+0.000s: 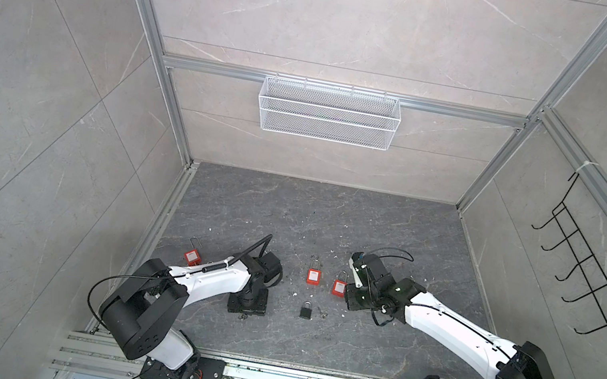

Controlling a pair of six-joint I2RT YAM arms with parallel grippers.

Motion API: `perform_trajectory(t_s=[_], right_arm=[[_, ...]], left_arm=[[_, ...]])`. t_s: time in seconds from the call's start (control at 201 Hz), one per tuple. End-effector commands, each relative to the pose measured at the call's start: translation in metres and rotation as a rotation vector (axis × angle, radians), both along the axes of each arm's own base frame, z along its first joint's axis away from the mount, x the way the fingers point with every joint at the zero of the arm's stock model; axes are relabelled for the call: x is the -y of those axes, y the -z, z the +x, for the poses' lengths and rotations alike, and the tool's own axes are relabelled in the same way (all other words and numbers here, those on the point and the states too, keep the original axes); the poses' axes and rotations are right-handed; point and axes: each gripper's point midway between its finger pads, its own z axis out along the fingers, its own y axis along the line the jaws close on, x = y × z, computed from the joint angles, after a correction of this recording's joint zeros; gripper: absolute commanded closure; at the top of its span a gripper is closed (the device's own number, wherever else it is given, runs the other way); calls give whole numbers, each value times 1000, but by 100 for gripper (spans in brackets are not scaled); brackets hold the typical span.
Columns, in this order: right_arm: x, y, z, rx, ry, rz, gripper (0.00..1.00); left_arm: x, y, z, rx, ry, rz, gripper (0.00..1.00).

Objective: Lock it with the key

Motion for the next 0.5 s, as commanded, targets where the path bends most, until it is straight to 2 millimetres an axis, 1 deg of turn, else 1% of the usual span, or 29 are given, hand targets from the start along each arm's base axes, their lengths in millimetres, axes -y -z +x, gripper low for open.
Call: perform_trajectory(t_s=[0.0, 0.09, 0.159, 0.329, 0.498], right_arm=[[4, 2, -1, 19, 11, -2, 65], [5, 5, -3, 18, 12, -4, 65], [5, 7, -4, 19, 12, -1, 65], [4, 10, -5, 16, -2, 2, 66], [2, 10, -5, 21, -23, 7, 65]], left_arm=[[0, 0, 0, -22, -23, 25, 44], [7, 0, 2, -29, -42, 3, 45], [12, -2, 4, -34, -58, -17, 51], [18, -6, 3, -45, -108, -44, 55], [21, -6, 3, -58, -143, -49, 56]])
